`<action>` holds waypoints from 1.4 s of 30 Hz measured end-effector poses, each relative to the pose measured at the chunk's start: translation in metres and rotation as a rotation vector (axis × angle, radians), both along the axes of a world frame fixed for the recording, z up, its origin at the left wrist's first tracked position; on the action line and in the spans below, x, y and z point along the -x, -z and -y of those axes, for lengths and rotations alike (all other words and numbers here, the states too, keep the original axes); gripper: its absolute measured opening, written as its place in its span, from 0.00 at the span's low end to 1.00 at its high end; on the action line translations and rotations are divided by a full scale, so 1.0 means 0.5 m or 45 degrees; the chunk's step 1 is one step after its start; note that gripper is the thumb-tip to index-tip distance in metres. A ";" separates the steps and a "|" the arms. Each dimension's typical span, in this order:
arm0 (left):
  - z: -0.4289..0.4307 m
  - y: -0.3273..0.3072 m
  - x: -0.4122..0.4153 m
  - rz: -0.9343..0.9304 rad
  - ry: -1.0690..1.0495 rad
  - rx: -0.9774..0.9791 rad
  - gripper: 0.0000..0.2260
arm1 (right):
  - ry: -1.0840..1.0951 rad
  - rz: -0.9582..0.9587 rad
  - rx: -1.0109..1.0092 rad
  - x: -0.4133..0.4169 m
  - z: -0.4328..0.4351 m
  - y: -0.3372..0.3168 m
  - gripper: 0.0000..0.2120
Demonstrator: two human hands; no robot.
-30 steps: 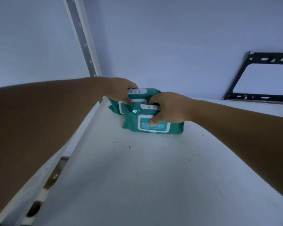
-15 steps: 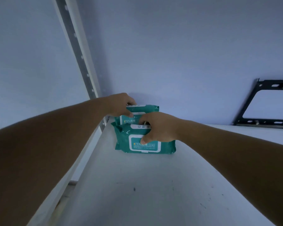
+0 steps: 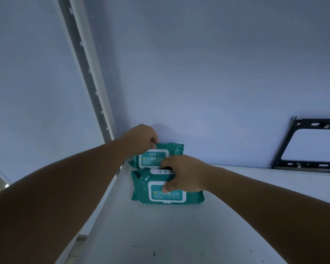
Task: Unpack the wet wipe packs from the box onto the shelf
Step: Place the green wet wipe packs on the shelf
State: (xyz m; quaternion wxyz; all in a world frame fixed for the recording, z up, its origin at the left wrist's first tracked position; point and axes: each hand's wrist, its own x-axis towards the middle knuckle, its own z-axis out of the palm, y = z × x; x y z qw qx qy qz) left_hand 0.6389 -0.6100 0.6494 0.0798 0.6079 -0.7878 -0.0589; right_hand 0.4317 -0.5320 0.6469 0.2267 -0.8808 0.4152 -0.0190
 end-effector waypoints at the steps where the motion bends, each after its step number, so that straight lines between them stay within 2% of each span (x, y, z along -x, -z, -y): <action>1: 0.000 -0.002 0.005 0.002 -0.005 0.018 0.08 | -0.002 -0.002 0.000 0.000 0.000 0.000 0.19; 11: -0.015 -0.012 0.007 0.052 -0.022 0.023 0.08 | 0.025 0.019 0.011 -0.001 0.002 0.009 0.19; 17: -0.044 -0.036 -0.023 0.002 -0.018 0.086 0.08 | 0.080 0.035 0.080 -0.028 0.018 0.015 0.17; 22: -0.098 -0.048 -0.058 -0.041 -0.100 0.050 0.10 | 0.167 0.123 0.058 -0.059 0.049 0.018 0.24; 26: -0.136 -0.049 -0.072 -0.201 -0.168 0.044 0.08 | 0.157 0.076 0.213 -0.076 0.083 0.022 0.24; 29: -0.154 -0.038 -0.068 -0.213 -0.198 0.024 0.07 | 0.077 -0.023 0.385 -0.090 0.093 0.024 0.23; 34: -0.184 -0.029 -0.044 -0.033 -0.166 -0.043 0.12 | 0.126 -0.054 0.492 -0.087 0.092 0.020 0.24; 37: -0.206 -0.032 -0.038 0.136 -0.065 -0.094 0.11 | 0.153 -0.046 0.430 -0.080 0.086 0.013 0.17; 42: -0.246 -0.025 -0.028 0.179 -0.069 -0.144 0.12 | 0.154 -0.062 0.457 -0.071 0.069 0.003 0.14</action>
